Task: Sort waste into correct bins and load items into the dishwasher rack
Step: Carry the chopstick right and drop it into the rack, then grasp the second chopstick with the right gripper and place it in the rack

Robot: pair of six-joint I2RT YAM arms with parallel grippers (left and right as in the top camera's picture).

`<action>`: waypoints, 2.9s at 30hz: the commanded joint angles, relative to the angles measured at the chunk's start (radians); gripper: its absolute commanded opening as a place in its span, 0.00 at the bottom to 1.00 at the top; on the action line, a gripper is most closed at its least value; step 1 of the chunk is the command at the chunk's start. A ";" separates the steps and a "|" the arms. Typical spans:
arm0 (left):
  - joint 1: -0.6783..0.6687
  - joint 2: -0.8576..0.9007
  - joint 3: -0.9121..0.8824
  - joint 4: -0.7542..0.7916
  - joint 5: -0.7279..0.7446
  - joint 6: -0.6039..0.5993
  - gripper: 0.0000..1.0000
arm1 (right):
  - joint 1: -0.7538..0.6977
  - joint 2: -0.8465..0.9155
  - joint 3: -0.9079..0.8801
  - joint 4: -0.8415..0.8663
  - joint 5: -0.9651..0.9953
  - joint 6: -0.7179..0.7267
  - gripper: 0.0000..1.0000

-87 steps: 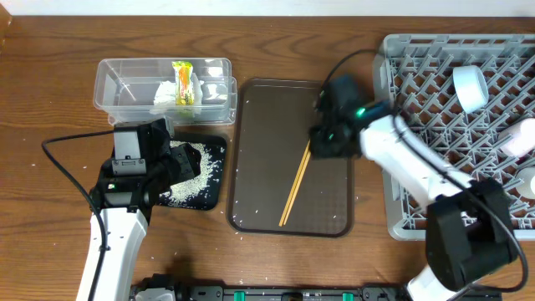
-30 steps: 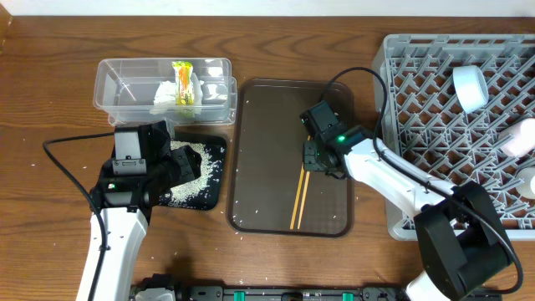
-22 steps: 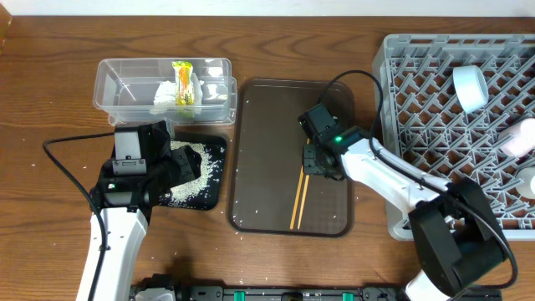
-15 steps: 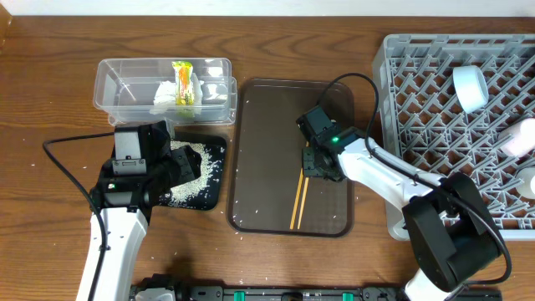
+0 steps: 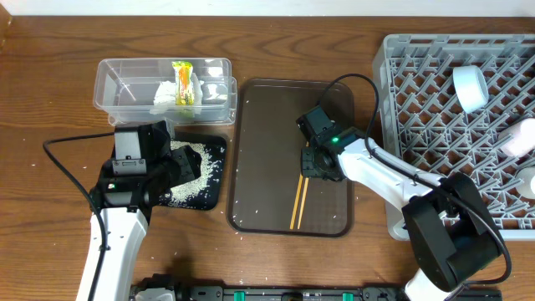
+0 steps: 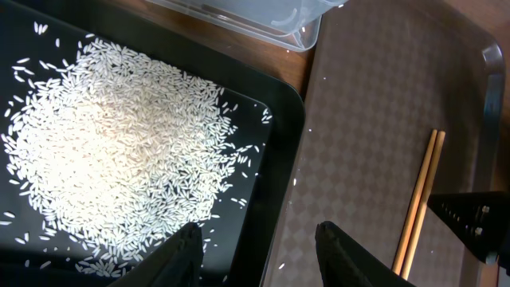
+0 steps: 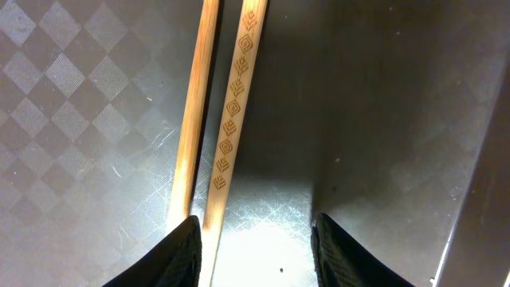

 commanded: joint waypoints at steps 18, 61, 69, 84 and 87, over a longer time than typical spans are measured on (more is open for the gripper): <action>-0.004 0.004 0.016 -0.003 -0.013 -0.001 0.49 | 0.005 0.008 -0.085 0.091 0.001 0.050 0.12; -0.004 0.004 0.016 -0.003 -0.013 -0.001 0.49 | -0.612 -0.002 0.353 -0.348 -0.063 -0.624 0.01; -0.004 0.004 0.016 -0.003 -0.013 -0.001 0.49 | -0.612 -0.043 0.424 -0.369 -0.083 -0.560 0.33; -0.004 0.004 0.016 -0.008 -0.013 -0.001 0.49 | -0.303 -0.040 0.422 -0.295 -0.299 -0.434 0.48; -0.004 0.004 0.016 -0.010 -0.013 -0.001 0.49 | -0.232 0.026 0.401 -0.294 -0.294 -0.365 0.48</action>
